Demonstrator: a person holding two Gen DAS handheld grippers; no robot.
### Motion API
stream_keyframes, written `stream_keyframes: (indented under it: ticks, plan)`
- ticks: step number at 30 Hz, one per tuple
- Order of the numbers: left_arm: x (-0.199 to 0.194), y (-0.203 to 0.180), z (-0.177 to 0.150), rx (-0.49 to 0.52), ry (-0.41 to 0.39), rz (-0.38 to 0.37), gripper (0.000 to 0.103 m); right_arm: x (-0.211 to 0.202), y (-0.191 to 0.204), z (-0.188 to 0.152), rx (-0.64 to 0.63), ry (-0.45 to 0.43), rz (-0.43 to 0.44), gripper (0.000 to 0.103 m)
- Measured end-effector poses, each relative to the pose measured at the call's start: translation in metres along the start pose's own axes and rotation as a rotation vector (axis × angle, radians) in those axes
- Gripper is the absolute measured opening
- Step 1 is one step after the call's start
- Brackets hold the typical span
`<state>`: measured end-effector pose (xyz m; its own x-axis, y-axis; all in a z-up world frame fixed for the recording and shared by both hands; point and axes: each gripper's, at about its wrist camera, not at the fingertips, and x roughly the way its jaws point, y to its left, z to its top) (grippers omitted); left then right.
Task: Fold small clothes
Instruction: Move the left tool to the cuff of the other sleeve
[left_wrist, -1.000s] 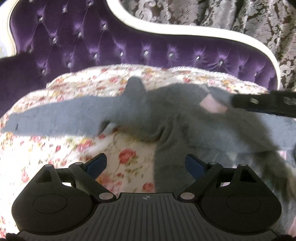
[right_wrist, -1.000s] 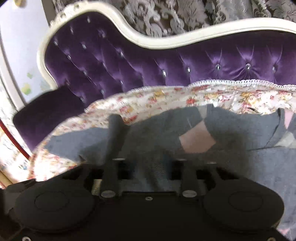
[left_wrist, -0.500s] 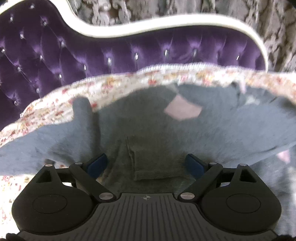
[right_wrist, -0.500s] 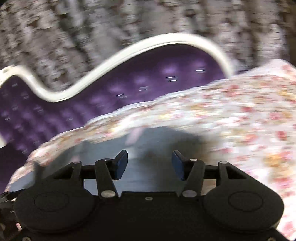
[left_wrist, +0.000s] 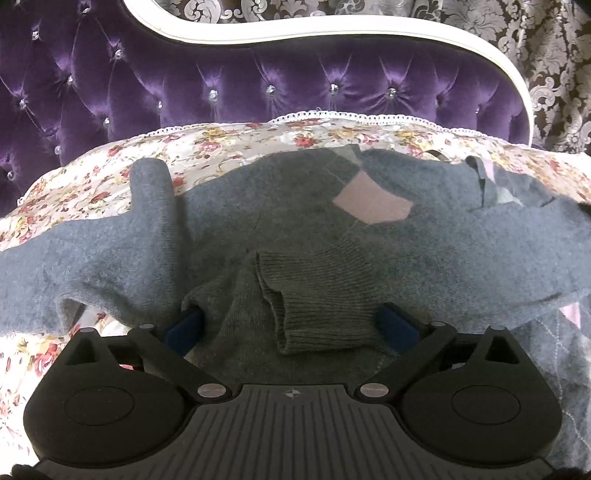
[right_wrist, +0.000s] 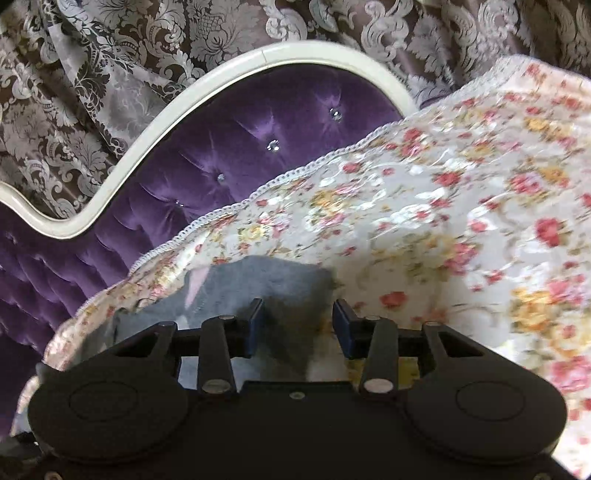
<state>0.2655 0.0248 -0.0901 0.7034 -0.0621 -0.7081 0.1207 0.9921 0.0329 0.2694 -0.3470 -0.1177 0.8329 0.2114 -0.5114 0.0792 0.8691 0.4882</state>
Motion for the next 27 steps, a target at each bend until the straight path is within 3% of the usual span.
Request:
stream_keyframes:
  ticks: [3, 5, 7, 11, 14, 16, 19, 22, 25, 27]
  plan:
    - [0.001, 0.001, 0.001, 0.004, 0.003, -0.004, 0.103, 0.013, 0.007, 0.001, -0.037, 0.044, -0.011, 0.010]
    - [0.002, 0.001, 0.002, 0.007, 0.003, -0.009, 0.103, 0.015, 0.015, 0.005, -0.110, 0.046, -0.058, 0.010]
    - [0.002, 0.002, 0.002, 0.007, 0.001, -0.008, 0.103, 0.015, 0.022, 0.016, -0.209, 0.031, -0.163, 0.010]
    - [0.001, 0.001, 0.001, 0.000, -0.012, -0.002, 0.103, 0.030, 0.013, 0.026, -0.197, 0.115, -0.220, 0.009]
    - [-0.001, 0.001, -0.002, -0.008, -0.030, -0.003, 0.103, 0.024, 0.012, 0.025, -0.177, 0.089, -0.206, 0.023]
    - [-0.002, 0.002, -0.005, -0.019, -0.048, -0.004, 0.103, 0.011, 0.014, 0.024, -0.140, 0.047, -0.207, 0.041]
    - [-0.003, 0.002, -0.008, -0.034, -0.070, -0.001, 0.103, -0.014, 0.031, 0.015, -0.187, 0.002, -0.174, 0.059]
    - [-0.004, 0.001, -0.008, -0.038, -0.076, 0.006, 0.103, -0.029, 0.042, -0.006, -0.244, 0.030, -0.173, 0.061]
    - [-0.002, 0.002, -0.006, -0.034, -0.065, 0.000, 0.103, -0.024, 0.030, -0.029, -0.264, 0.107, -0.263, 0.061]
    - [-0.002, 0.004, -0.004, -0.024, -0.054, -0.009, 0.103, -0.032, 0.024, -0.036, -0.294, 0.070, -0.283, 0.060]
